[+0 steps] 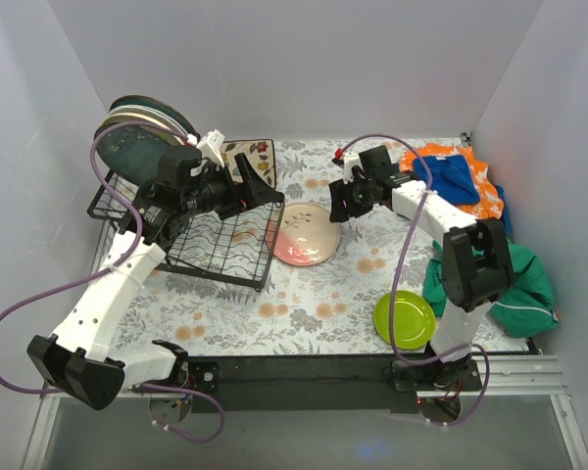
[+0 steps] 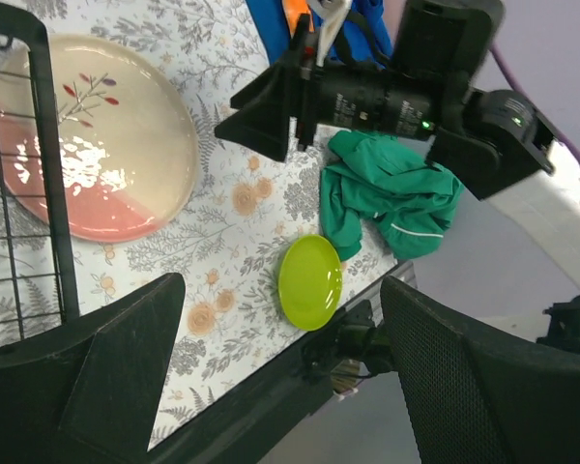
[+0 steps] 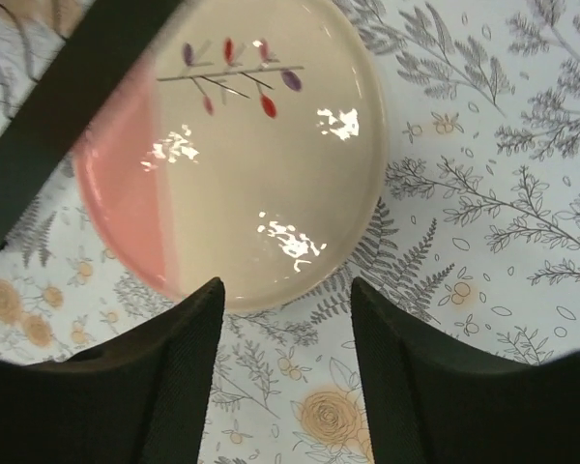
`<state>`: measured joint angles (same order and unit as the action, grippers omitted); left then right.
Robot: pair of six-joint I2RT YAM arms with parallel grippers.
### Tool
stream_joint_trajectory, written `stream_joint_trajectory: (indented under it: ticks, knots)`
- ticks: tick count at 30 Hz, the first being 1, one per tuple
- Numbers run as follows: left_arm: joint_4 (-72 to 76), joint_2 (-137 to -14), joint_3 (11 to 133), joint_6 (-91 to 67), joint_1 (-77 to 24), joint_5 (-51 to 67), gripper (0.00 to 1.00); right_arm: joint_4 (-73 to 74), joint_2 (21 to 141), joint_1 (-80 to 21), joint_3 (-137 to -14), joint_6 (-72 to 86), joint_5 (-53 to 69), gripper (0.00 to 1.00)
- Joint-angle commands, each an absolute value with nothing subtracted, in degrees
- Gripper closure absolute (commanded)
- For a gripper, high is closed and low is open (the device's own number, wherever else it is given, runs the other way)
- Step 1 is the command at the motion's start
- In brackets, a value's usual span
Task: Load the plates into the dish rack
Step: Insert the plate into the dish rack, then grab a plate with the left arm
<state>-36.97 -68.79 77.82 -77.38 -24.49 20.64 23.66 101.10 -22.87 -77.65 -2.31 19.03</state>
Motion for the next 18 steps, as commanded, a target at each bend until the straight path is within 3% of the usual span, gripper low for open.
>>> stream_joint_trajectory:
  ticks: [1,12,18]
  knots:
    - [-34.72,-67.32,75.33,-81.99,-24.61,23.11,0.19,29.18,106.6,-22.5,-81.12,-2.19,14.59,0.42]
    - [-32.79,-66.97,70.75,-85.86,-25.05,21.53,0.18,28.39,116.19,-22.24,-84.64,1.49,15.38,0.53]
    - [-32.26,-68.02,69.0,-88.85,-25.05,20.48,0.18,28.39,117.42,-21.8,-82.8,1.76,11.69,0.69]
